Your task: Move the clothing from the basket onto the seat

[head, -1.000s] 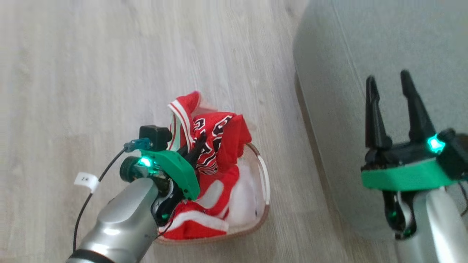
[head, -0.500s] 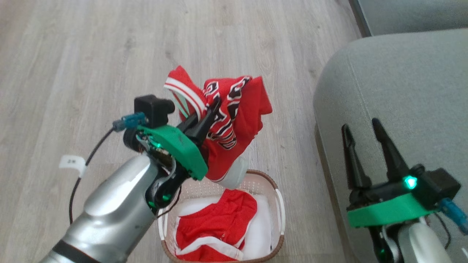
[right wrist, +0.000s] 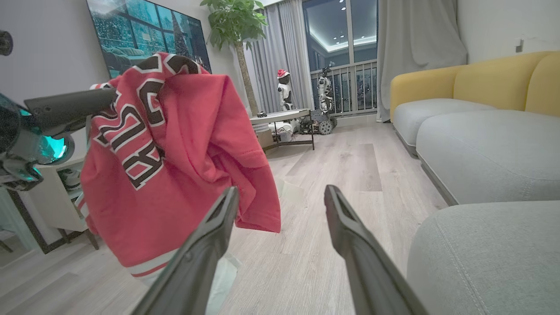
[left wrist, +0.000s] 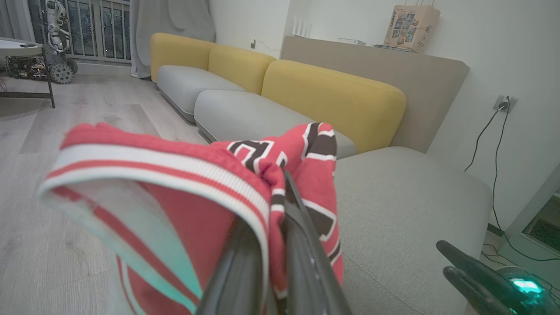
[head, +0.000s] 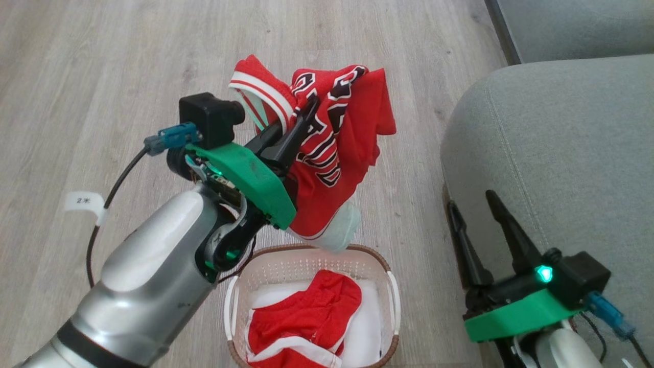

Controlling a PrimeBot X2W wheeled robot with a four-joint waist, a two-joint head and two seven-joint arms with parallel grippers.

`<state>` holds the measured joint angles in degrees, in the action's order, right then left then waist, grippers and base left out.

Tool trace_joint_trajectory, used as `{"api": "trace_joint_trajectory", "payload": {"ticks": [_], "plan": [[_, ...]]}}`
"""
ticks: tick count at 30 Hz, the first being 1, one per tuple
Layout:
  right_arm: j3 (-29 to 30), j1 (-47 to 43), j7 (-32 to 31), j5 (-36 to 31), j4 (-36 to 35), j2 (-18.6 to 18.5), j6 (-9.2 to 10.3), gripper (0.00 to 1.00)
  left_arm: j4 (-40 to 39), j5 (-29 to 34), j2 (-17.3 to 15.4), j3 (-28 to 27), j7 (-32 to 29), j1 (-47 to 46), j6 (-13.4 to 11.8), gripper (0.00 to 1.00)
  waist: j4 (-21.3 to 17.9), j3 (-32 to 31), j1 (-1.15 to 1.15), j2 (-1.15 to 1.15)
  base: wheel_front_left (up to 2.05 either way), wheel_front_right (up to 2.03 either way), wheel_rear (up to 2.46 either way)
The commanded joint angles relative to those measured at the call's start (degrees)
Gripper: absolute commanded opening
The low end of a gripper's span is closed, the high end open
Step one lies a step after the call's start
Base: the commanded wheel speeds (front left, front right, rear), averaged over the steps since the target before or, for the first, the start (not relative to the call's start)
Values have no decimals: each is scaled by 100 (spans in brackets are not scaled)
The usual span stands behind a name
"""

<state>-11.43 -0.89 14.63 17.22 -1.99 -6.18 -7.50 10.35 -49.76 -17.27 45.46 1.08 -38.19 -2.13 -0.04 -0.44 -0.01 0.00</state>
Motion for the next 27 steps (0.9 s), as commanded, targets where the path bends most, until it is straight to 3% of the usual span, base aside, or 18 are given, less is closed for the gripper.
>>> {"api": "trace_joint_trajectory", "payload": {"ticks": [1, 9, 15, 27], "plan": [[-186, 188, 37, 47, -186, -132, 1, 100, -234, -45, -172, -314, -7, -322, -35, 0, -4, 12, 1, 0, 0, 0, 0], [-845, 709, -13, 453, -11, -335, 1, 100, -314, -48, -157, -229, -76, -340, -14, 0, -24, 68, 1, 0, 0, 0, 0], [-1465, 1419, -228, 658, 458, -617, 1, 100, -343, -16, -69, -80, -119, -334, 25, 0, 67, 61, 1, 0, 0, 0, 0], [-2416, 2442, -366, 1048, 1492, -780, 1, 100, -442, -9, 191, 253, -239, -334, 155, 0, 372, 35, 1, 0, 0, 0, 0]]}}
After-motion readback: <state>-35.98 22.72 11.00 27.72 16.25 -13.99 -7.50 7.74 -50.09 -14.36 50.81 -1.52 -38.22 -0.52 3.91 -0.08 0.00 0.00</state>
